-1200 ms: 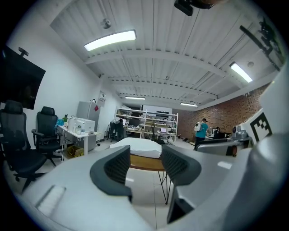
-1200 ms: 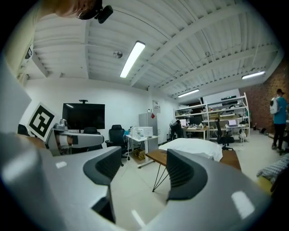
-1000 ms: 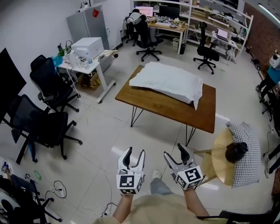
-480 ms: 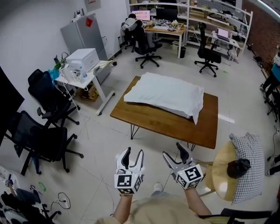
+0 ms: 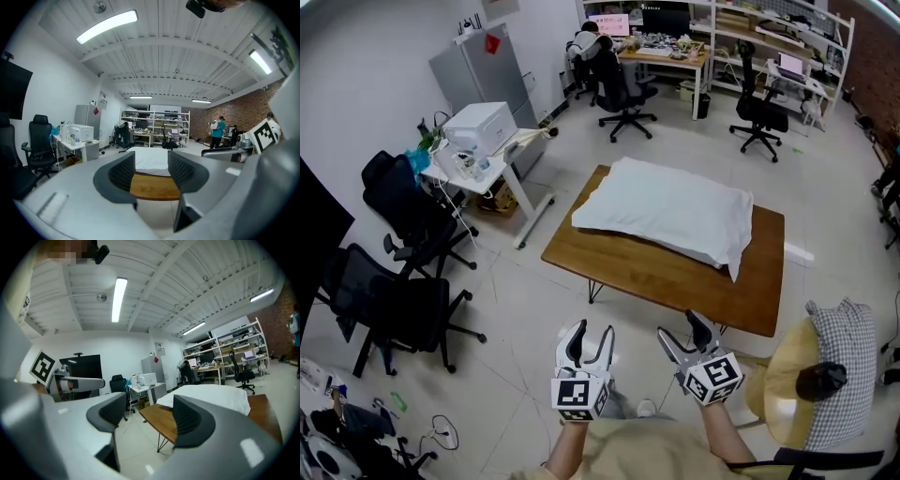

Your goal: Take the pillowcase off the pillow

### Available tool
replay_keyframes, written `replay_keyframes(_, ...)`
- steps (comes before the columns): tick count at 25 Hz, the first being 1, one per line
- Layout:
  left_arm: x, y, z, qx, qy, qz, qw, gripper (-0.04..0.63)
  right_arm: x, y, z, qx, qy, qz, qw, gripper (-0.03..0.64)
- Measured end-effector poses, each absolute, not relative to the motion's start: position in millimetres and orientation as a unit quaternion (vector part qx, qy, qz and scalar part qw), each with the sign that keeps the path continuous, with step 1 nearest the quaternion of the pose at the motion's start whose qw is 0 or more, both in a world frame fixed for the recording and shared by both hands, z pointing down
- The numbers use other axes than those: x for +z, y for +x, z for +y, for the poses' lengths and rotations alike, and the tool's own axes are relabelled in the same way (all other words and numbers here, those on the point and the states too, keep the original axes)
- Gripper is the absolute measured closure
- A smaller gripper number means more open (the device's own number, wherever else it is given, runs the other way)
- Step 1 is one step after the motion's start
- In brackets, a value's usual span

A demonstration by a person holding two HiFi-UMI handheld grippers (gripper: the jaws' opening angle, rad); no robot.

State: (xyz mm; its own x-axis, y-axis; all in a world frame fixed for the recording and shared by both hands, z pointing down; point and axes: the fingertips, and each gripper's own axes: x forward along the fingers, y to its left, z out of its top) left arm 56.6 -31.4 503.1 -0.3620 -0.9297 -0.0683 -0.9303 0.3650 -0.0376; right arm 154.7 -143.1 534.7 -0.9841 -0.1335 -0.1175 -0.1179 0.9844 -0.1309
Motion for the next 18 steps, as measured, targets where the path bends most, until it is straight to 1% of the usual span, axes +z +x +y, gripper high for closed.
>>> replay_keyframes(5,525,10,-72,0.002,-0.578,0.815,0.035,0.376,554,107,-170,-0.056,-0.07,0.994,0.055,0.316)
replay_keyframes(9,534,-48,-105,0.007,-0.603,0.797,0.034,0.376,570,50,-198,-0.058,-0.095,0.993,0.045,0.316)
replay_keyframes(12,521,-91,-128,0.013,-0.618,0.785,0.043,0.376,556,7,-216,-0.051,-0.106,0.992,0.051,0.316)
replay_keyframes(16,508,-156,-152,0.004,-0.644,0.762,0.062,0.376,534,-54,-233,-0.048,-0.13,0.987,0.078,0.316)
replay_keyframes(18,502,-175,-168,-0.003,-0.663,0.746,0.06,0.376,525,-68,-246,-0.049,-0.151,0.984,0.085,0.316)
